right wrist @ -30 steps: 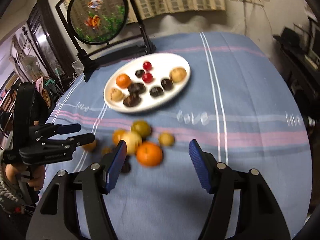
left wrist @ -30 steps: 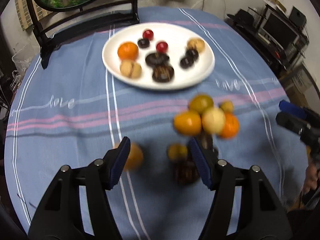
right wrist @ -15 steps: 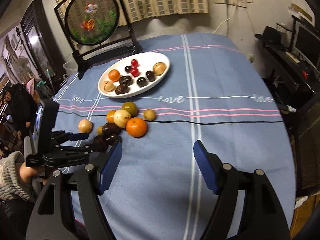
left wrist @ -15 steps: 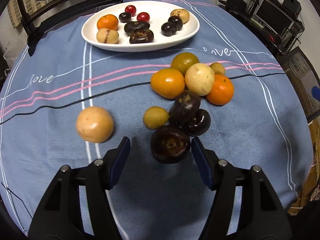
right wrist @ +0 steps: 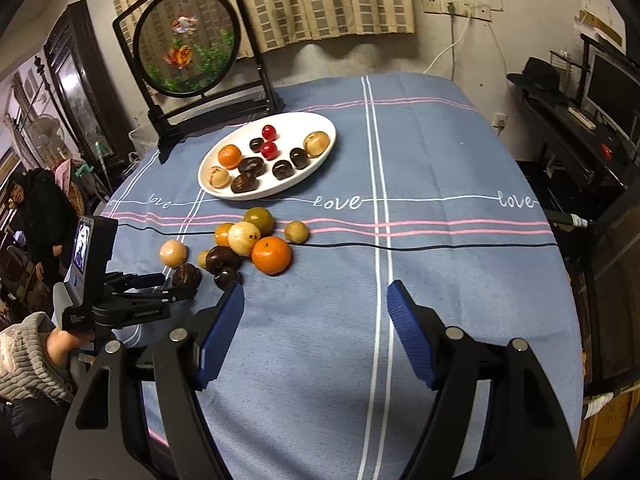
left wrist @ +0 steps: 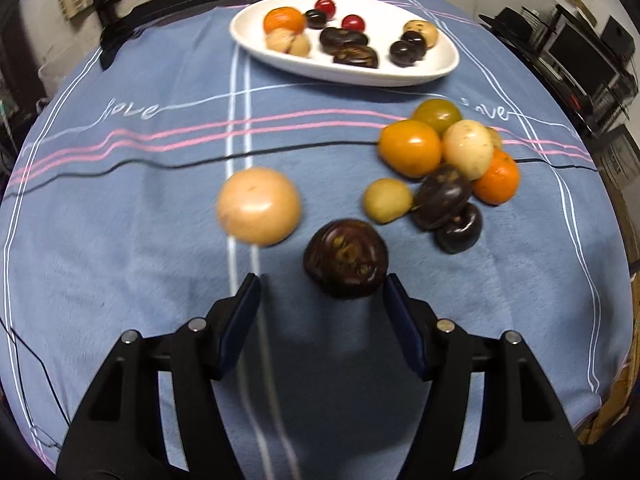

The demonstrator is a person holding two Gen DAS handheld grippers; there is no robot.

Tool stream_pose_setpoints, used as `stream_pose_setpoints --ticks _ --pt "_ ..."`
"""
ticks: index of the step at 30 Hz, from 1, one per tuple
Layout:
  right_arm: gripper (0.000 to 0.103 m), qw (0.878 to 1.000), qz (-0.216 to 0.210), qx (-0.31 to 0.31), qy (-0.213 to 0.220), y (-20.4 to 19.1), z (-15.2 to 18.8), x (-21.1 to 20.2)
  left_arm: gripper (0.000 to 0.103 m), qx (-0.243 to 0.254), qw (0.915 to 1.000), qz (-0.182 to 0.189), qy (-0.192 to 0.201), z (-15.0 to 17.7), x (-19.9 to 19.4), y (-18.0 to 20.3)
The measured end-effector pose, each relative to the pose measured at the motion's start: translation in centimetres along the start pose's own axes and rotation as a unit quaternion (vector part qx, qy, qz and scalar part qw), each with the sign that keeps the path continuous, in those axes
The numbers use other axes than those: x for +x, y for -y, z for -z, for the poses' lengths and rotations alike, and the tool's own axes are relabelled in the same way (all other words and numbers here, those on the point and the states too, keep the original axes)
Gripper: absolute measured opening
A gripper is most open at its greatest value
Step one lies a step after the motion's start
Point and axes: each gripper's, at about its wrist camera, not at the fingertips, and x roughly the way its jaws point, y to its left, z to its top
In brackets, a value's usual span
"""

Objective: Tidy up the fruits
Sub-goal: 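Grasp the dark brown round fruit with the left gripper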

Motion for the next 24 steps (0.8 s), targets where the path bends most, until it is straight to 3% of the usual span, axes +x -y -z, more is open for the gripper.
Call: stream_pose_setpoints --ticks 6,11,14,24 --pt "0.074 1.000 0.004 -0.003 -0.005 0.1 0.1 -0.2 0.064 0.002 0.9999 0.003 0.011 -0.5 0.0 0.6" --pt "0.074 1.000 0.014 0.007 -0.001 0.7 0.4 -0.6 0.056 0.000 0.9999 0.004 0.012 -1.5 0.8 0.9" --pt "0.074 1.000 0.014 0.014 0.000 1.0 0.5 -0.6 0.045 0.003 0.9998 0.012 0.015 -1.3 0.6 0.8" --pt "0.074 0.998 -0.020 -0.048 -0.035 -2.2 0.0 3.1 0.044 -0.012 0.9997 0.002 0.021 1.3 -2.1 -1.0"
